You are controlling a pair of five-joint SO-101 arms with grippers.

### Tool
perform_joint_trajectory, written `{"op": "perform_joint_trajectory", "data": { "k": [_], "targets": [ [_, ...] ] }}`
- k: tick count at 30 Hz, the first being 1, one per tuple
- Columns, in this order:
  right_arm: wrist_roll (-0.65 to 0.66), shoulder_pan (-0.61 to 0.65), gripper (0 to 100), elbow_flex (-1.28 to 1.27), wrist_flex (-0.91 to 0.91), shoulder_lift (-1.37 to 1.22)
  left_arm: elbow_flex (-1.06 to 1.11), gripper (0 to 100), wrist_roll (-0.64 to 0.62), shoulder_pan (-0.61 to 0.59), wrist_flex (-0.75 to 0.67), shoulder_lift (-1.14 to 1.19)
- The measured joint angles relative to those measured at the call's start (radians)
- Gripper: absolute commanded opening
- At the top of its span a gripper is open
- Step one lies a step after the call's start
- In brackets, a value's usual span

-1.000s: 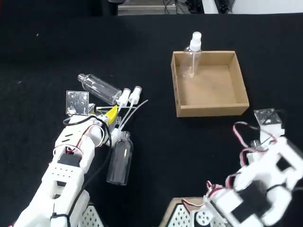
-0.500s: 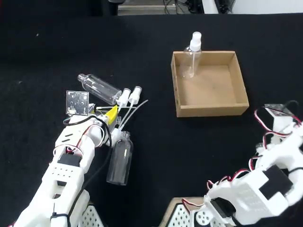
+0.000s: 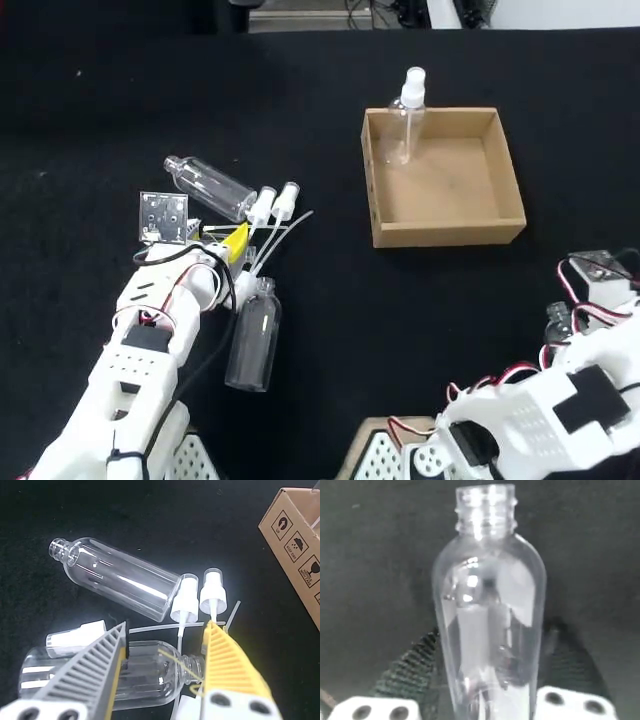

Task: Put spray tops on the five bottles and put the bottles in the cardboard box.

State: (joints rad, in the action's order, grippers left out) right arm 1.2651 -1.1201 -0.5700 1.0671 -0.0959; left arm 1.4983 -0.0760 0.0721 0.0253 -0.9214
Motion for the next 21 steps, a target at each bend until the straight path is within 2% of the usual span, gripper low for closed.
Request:
{"op": "perform_joint_trajectory", "data": {
  "k": [1,3,12,17,21],
  "targets": [
    [0.000,0.000,4.6,-0.003,-0.003,0.008,0.000,24,0.000,0.000,0.000,0.000],
    [-0.003,0.002,0.7,0.000,-0.002,0.021,0.000,24,0.000,0.000,0.000,0.000],
    [-0.189,0.003,1.1,0.080,0.081,0.311,0.000,24,0.000,0.002,0.000,0.000],
    [-0.359,0.078,1.1,-0.026,0.031,0.562,0.000,24,0.000,0.002,0.000,0.000],
    [-0.568,0.189,1.1,-0.187,-0.078,0.810,0.000,24,0.000,0.002,0.000,0.000]
  ]
}}
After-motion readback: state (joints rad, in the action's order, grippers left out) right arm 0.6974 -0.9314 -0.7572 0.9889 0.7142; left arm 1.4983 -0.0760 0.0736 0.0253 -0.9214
